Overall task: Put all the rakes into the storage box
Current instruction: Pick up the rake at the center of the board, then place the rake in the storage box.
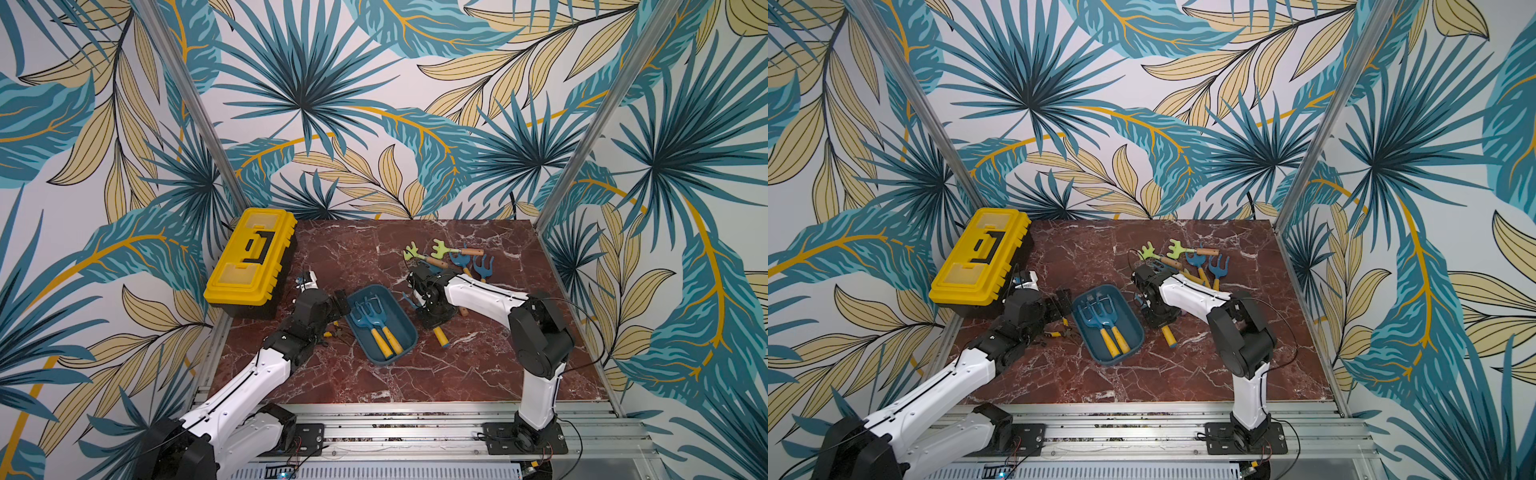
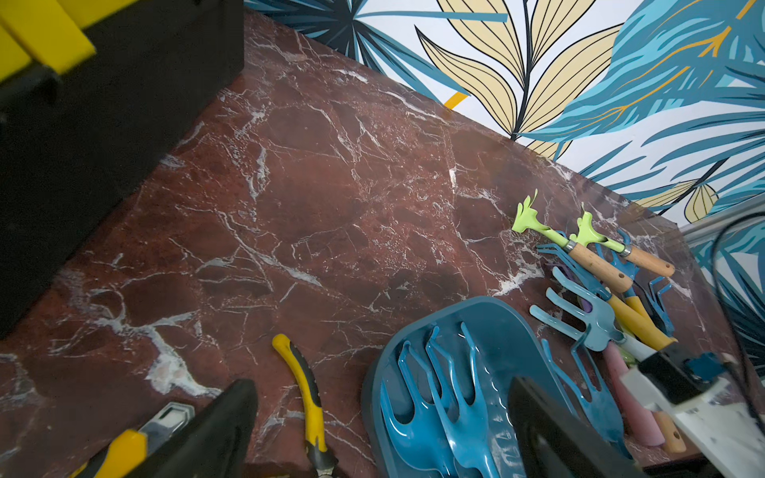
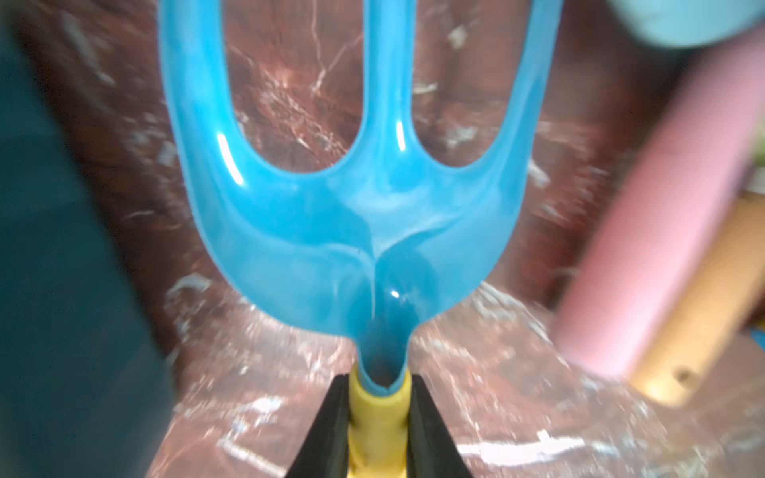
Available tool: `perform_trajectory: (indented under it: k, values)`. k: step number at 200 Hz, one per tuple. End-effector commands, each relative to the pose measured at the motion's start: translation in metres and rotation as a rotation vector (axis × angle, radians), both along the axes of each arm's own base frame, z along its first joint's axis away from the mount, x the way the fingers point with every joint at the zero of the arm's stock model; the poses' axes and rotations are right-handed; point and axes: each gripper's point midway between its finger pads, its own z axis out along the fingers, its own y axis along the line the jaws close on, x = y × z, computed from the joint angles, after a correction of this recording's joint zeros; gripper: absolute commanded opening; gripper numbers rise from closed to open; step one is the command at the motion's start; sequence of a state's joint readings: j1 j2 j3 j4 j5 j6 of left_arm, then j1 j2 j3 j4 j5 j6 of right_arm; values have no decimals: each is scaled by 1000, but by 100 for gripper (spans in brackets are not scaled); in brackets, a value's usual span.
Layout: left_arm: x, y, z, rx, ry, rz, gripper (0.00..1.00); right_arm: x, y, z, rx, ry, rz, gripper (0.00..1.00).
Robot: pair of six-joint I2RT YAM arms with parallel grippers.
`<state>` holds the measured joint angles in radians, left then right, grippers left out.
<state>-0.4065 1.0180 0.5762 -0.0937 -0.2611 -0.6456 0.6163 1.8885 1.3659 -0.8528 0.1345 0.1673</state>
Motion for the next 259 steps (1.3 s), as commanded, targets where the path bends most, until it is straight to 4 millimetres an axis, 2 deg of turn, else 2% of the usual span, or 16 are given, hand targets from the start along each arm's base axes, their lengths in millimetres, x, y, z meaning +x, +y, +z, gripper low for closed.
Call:
perform_trajectory:
  k: [1,27,60,86,133,158,185,233,259]
  values:
    - [-3,3,-4,-6,0,4,100,3,2,19,56,-68,-53,10]
    - [-4,4,-4,-5,-5,8,100,5,12,40,137,-100,-59,10]
    - [-4,5,-4,-2,-7,15,100,-2,49,63,306,-91,-11,10]
    - [-4,6,-4,-3,-10,19,100,-13,80,69,366,-65,61,10]
    - [-4,7,-3,-5,-11,22,100,-17,115,80,427,-34,117,10]
    - [-5,8,-2,-5,-14,30,100,-20,132,78,412,-16,147,10]
    - [-7,12,-1,-6,-16,48,100,-19,140,67,377,5,148,10]
    - [-12,20,7,-6,-40,77,100,-21,134,45,300,44,132,10]
    - [-13,20,9,-8,-48,79,100,-20,134,43,293,49,133,11]
